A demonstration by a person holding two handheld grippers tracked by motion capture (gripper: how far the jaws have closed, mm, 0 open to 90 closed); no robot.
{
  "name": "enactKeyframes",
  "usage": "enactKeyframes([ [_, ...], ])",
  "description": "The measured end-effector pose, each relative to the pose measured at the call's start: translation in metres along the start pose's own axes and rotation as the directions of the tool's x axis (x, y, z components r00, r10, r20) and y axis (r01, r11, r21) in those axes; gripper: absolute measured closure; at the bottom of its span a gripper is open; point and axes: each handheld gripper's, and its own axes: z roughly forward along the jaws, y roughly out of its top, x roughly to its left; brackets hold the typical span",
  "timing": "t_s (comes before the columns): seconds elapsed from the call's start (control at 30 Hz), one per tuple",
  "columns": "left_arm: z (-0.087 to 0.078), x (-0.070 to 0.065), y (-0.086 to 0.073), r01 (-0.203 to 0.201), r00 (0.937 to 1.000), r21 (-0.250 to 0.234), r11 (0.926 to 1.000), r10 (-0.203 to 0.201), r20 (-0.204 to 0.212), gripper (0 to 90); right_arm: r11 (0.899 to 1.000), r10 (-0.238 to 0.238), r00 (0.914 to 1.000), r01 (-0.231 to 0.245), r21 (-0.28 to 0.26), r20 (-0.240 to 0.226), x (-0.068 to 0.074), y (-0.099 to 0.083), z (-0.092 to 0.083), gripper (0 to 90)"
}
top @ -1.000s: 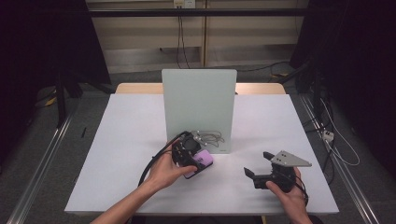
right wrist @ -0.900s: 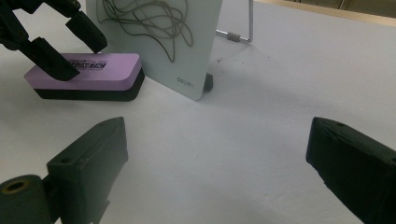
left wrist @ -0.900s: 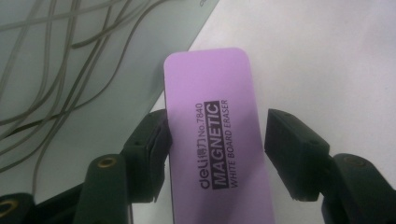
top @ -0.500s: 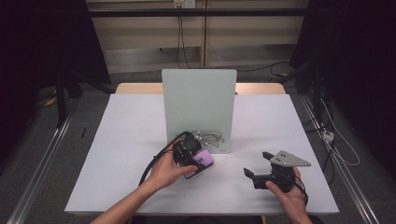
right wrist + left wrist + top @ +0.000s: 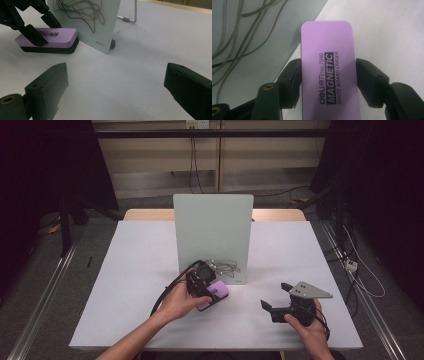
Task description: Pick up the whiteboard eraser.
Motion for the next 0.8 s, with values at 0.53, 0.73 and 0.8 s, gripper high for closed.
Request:
enactKeyframes([
  [0.53, -0.0019, -0.0052, 0.0003, -0.046, 0.9988, 0.011, 0.9989, 0.047, -0.016, 41.3, 1.000, -0.002, 1.0000, 0.002, 0.004, -0.002, -0.0001, -0.0002, -0.0002, 5.1],
  [0.73, -0.0044, -0.0048, -0.0013, -0.047, 0.9988, -0.002, 0.9989, 0.047, -0.015, 41.4, 1.000, -0.002, 1.0000, 0.002, 0.004, -0.002, 0.0000, -0.0002, 0.0000, 5.1],
  [0.8, -0.0057, -0.0040, -0.0020, -0.037, 0.9992, -0.020, 0.9991, 0.036, -0.017, 41.4, 1.000, -0.002, 1.0000, 0.002, 0.005, -0.002, 0.0001, -0.0001, 0.0000, 5.1],
])
